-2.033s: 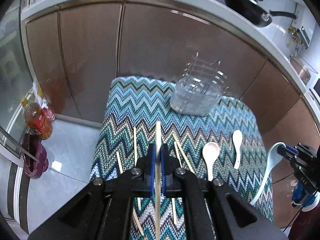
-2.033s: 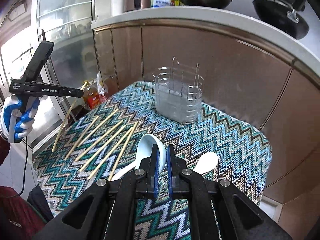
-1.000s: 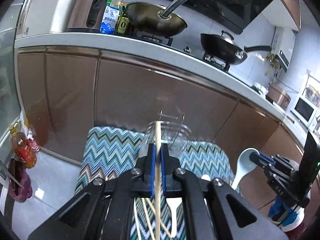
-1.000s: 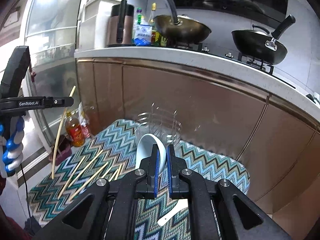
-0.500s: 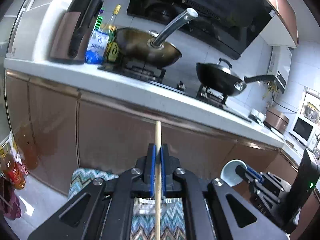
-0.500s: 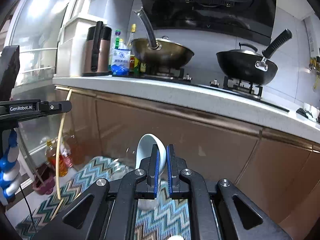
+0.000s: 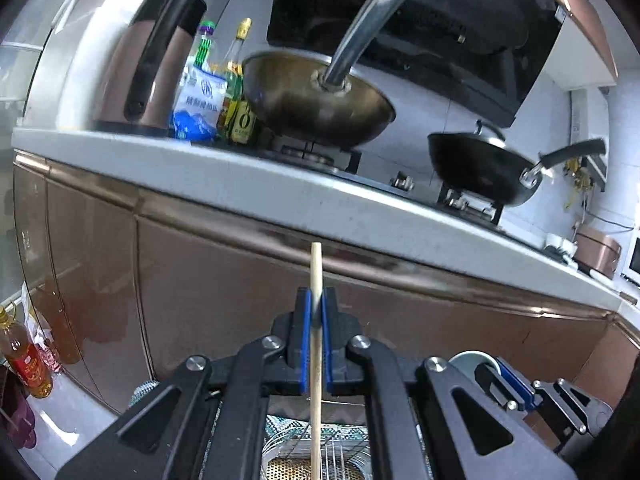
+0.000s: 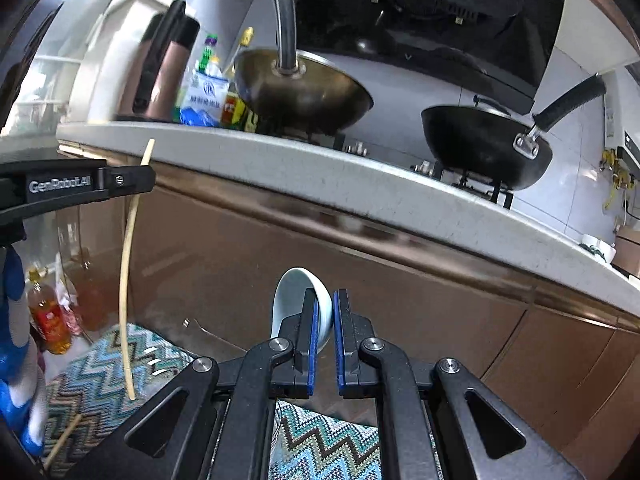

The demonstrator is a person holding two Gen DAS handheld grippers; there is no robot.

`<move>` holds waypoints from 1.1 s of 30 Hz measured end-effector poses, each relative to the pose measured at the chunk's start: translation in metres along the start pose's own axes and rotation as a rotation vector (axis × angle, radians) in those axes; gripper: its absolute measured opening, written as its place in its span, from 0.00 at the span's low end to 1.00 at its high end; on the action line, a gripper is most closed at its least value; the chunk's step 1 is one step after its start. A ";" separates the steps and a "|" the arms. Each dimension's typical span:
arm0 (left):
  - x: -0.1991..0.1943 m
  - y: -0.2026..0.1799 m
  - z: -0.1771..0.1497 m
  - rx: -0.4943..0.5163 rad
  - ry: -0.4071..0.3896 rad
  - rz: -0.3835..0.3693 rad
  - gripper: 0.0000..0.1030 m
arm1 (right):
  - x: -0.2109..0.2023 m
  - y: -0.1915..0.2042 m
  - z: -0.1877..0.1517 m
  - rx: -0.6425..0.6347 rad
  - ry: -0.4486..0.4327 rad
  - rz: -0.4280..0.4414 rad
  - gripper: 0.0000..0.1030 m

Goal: Organize utensils
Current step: 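Lift and carry the spoon with the right tool while the left carries the chopstick toward the holder, then open the right tool to drop the spoon into the holder while the left drops the chopstick in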

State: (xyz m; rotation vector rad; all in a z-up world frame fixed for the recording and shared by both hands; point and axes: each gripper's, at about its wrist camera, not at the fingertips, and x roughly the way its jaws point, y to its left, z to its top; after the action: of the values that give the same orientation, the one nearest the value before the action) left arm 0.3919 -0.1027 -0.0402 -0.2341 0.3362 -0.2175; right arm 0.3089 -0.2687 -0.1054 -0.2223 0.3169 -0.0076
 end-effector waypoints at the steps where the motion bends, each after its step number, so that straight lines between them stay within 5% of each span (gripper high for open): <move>1: 0.007 0.001 -0.005 0.003 0.002 0.009 0.05 | 0.003 0.001 -0.003 -0.002 0.002 -0.003 0.07; 14: 0.030 0.010 -0.048 0.038 -0.008 0.069 0.06 | 0.037 0.022 -0.052 0.002 0.039 -0.011 0.09; 17: 0.025 0.014 -0.048 0.035 0.001 0.079 0.09 | 0.037 0.023 -0.057 0.017 0.051 0.004 0.17; 33: -0.086 0.021 -0.005 0.061 -0.075 0.149 0.33 | -0.041 0.005 -0.016 0.063 -0.018 0.006 0.32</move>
State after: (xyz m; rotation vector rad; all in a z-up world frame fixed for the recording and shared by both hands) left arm 0.3143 -0.0624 -0.0248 -0.1557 0.2706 -0.0716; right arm 0.2645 -0.2658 -0.1082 -0.1584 0.2989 -0.0092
